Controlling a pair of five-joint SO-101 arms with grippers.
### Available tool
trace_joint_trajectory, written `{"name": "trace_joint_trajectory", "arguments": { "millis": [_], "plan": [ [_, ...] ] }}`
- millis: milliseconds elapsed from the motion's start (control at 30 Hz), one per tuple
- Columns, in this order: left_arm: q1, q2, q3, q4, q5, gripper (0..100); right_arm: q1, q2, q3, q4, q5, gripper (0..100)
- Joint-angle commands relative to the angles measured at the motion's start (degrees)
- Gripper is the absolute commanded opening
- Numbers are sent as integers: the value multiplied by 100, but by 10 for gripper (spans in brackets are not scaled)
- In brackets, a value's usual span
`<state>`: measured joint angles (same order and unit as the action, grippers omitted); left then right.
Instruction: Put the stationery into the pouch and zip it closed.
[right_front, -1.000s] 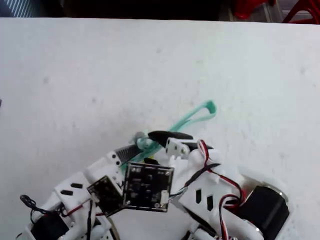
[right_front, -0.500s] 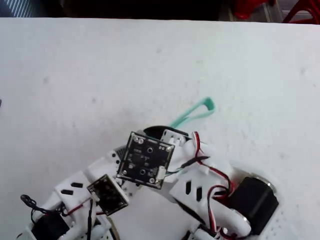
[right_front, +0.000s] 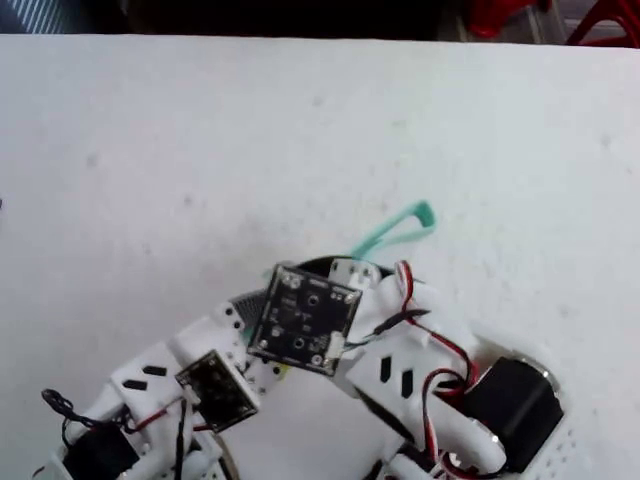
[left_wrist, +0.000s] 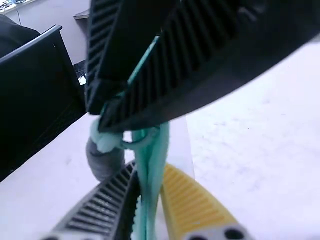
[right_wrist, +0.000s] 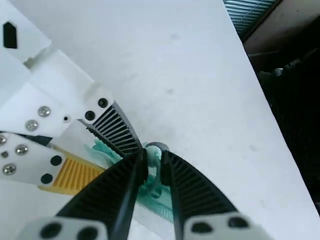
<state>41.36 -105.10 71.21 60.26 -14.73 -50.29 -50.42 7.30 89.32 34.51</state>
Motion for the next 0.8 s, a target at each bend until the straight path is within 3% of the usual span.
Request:
{"name": "trace_joint_trajectory", "arguments": {
  "millis": [0, 500, 767],
  "plan": [
    [-75, 40, 185, -9, 70, 23, 708, -110, -26, -444, 26, 18],
    [-75, 40, 185, 70, 62, 23, 2475, -119, 9, -1103, 35, 18],
    [-75, 40, -18, 62, 88, 63, 2132, -136, 747, -1130, -9, 18]
  ]
}}
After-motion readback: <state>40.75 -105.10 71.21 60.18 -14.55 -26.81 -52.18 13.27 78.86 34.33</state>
